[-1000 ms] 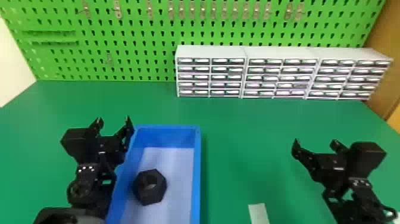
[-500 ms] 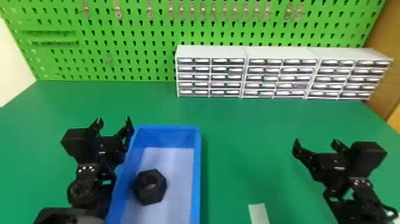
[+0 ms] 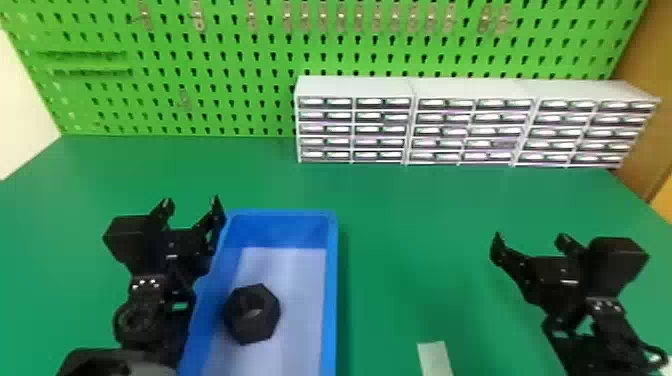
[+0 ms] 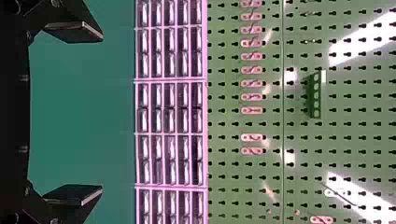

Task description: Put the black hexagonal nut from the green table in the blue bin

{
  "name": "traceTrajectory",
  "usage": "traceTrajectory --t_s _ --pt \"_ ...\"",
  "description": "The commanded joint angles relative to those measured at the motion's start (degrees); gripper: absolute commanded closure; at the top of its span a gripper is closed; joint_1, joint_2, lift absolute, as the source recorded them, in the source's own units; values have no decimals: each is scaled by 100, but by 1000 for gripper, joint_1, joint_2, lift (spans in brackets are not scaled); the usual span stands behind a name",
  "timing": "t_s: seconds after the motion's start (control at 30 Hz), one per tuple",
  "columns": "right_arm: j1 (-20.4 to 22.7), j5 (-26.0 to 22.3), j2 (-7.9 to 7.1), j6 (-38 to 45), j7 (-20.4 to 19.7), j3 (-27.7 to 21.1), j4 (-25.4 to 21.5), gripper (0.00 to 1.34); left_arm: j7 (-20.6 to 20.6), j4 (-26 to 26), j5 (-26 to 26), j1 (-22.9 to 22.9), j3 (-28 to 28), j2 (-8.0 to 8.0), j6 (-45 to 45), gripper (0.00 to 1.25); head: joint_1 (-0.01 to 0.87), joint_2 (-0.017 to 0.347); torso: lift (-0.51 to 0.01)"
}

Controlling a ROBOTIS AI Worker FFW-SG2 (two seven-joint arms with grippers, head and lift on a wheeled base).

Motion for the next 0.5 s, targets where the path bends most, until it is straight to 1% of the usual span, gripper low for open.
traceTrajectory --t_s 0.0,0.47 --pt "9 0 5 0 0 10 0 154 0 0 9 8 9 0 -4 501 657 57 -95" --pt "9 0 5 -35 0 72 0 154 9 0 18 8 9 0 -4 501 657 57 -95"
